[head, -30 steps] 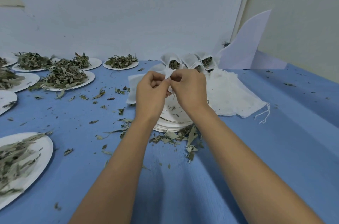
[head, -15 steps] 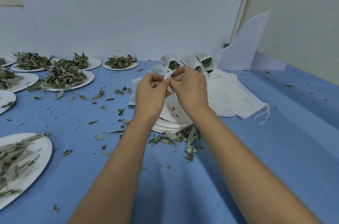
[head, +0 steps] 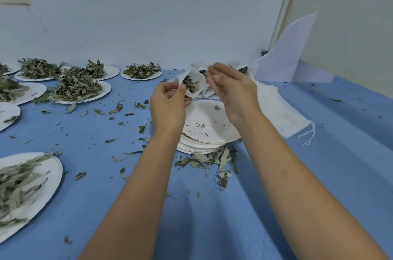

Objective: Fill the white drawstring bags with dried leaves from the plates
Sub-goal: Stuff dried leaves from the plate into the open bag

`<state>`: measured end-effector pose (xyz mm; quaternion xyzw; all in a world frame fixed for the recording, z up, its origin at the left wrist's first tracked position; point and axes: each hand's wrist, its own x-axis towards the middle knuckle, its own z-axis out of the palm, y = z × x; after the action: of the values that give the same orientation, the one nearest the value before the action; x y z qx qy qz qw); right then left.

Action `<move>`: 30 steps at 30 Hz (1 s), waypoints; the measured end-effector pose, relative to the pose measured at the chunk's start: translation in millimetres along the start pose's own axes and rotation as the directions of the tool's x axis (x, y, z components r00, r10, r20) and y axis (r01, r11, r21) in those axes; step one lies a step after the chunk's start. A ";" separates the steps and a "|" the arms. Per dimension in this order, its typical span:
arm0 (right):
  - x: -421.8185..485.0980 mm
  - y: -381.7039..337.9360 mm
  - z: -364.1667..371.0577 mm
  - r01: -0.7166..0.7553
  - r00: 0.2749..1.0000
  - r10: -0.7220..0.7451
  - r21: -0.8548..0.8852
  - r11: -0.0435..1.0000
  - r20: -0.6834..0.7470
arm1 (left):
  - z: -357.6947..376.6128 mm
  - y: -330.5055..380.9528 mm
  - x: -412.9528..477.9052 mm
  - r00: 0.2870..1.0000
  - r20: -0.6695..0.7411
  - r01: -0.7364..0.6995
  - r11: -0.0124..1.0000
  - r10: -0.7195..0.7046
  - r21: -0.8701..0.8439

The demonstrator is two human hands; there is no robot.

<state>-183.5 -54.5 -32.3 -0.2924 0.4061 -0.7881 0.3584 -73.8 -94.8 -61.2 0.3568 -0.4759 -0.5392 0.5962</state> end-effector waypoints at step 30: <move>-11.5 26.0 -11.4 0.464 0.855 0.222 -0.883 0.076 0.469 | -13.1 12.7 7.7 0.993 -0.110 0.036 0.992 -0.050 -0.124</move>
<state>-177.0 -51.1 -62.0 -0.6789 0.6937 -0.2256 0.0833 -57.8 -101.5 -51.7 0.3599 -0.3999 -0.5588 0.6311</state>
